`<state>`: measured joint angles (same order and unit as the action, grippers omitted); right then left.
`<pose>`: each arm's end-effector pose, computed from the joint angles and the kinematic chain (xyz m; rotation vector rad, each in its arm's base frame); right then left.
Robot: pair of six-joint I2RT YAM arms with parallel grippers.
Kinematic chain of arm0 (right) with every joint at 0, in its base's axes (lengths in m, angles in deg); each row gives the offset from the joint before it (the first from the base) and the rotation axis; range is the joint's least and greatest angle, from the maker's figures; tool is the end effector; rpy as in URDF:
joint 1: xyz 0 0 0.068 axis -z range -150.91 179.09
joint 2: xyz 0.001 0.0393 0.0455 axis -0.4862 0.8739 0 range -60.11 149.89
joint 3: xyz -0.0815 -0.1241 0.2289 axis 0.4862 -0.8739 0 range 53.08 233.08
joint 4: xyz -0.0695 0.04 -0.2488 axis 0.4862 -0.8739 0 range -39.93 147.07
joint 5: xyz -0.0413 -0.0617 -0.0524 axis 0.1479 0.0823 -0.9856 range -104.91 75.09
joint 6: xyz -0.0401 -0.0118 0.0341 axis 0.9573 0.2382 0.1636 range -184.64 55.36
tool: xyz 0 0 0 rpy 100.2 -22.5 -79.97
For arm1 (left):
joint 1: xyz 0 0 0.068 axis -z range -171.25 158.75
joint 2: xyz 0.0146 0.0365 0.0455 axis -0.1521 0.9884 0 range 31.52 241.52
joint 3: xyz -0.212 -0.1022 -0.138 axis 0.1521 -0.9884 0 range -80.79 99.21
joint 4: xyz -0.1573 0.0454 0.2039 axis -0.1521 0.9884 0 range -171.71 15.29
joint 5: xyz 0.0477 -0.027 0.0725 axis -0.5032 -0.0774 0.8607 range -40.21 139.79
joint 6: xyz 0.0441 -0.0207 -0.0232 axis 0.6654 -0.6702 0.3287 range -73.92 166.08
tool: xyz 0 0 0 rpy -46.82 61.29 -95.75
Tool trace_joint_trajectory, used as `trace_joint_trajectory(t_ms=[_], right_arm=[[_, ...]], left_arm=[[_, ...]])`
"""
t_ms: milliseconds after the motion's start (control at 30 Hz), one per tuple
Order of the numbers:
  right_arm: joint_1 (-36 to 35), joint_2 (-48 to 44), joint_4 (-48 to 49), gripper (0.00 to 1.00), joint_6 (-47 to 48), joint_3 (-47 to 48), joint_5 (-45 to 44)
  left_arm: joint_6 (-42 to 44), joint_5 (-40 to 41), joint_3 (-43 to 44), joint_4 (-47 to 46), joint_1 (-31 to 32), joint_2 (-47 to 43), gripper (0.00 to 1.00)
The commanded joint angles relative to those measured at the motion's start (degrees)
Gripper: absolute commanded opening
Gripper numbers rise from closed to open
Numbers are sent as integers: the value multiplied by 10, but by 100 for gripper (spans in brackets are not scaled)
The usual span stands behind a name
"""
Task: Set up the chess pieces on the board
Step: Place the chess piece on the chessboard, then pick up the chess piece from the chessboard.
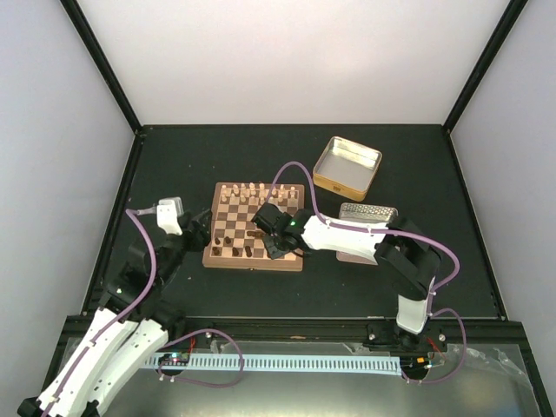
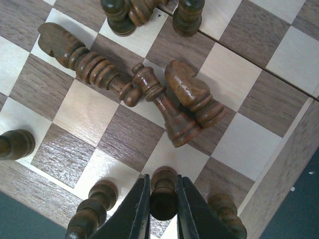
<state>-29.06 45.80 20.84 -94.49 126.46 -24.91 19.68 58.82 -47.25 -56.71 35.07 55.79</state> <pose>0.2009 0.3116 0.1846 -0.6285 2.6769 0.1852 0.1069 -0.0467 0.2911 -0.1130 1.8675 -0.4958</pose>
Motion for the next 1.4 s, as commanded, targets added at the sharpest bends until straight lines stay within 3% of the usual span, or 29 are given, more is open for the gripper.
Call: trace_joint_trajectory(t_ms=[0, 633, 867, 1067, 1367], right_arm=[[0, 13, 2, 13, 5, 9, -32], [6, -41, 20, 32, 0, 34, -45], [11, -26, -2, 33, 7, 42, -19], [11, -4, -22, 26, 1, 35, -9], [11, 29, -33, 25, -4, 38, -5]], left_arm=[[-3, 10, 5, -16, -2, 9, 64], [-5, 7, 11, -20, -2, 28, 65], [-6, 8, 13, -18, -2, 29, 65], [-6, 9, 9, -17, -2, 29, 65], [-4, 9, 6, -17, -3, 29, 65]])
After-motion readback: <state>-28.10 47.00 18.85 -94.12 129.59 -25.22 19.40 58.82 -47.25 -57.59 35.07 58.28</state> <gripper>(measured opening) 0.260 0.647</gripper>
